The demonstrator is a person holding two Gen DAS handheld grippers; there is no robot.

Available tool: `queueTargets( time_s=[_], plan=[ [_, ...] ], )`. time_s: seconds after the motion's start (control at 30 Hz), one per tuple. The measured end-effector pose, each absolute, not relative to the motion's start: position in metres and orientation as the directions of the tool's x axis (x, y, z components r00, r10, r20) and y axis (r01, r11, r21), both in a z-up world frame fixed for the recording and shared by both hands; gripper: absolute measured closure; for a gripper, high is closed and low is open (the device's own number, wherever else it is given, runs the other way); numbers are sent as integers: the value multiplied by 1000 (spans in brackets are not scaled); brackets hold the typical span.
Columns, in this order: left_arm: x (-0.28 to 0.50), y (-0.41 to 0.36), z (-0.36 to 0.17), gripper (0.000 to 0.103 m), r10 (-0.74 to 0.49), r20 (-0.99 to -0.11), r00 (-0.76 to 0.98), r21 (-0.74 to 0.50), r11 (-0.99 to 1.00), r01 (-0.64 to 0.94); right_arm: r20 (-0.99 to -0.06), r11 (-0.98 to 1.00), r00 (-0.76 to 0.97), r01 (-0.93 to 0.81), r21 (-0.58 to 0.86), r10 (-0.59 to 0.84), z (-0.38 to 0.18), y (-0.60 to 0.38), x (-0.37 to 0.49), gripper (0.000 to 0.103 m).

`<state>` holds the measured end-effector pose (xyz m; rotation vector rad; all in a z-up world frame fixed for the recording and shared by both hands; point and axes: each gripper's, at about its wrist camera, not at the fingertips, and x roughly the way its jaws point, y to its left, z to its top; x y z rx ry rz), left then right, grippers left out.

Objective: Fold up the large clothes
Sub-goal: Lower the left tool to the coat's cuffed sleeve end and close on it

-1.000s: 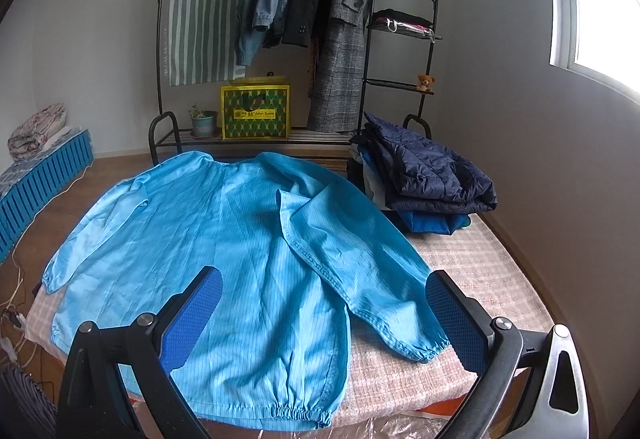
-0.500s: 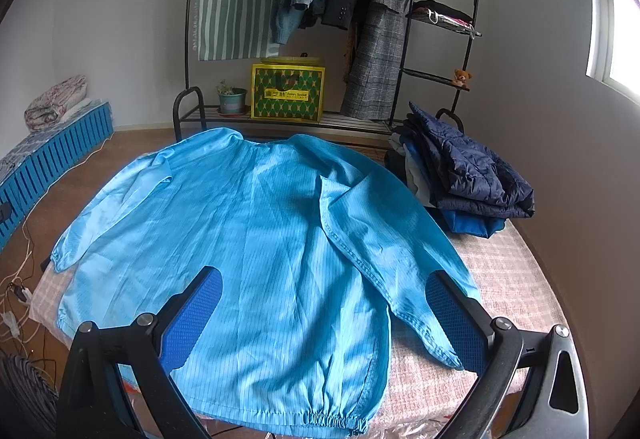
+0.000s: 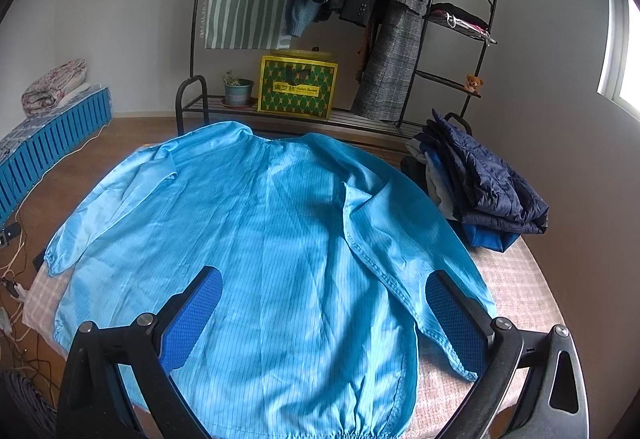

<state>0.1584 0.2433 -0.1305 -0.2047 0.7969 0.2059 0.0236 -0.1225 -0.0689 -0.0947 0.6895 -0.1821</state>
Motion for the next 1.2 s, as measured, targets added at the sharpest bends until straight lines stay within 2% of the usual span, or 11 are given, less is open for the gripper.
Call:
queueTargets(
  time_s=[0.17, 0.27, 0.43, 0.8, 1.2],
  plan=[
    [173, 283, -153, 17, 90, -762, 641, -177, 924, -340, -618, 983, 766, 104, -151, -176, -72, -111, 32, 0],
    [180, 309, -169, 22, 62, -790, 610, -234, 889, -393, -614, 980, 767, 95, -176, -185, -77, -106, 35, 0],
    [190, 334, -189, 22, 85, -813, 577, -216, 875, -433, -623, 979, 759, 96, -181, -190, -79, -101, 38, 0],
    [212, 355, -231, 22, -9, -849, 528, -308, 820, -482, -616, 980, 769, 74, -182, -172, -76, -91, 41, 1],
    [227, 364, -248, 22, -99, -845, 525, -397, 775, -492, -626, 980, 765, 34, -195, -151, -88, -85, 44, 2]
  ],
)
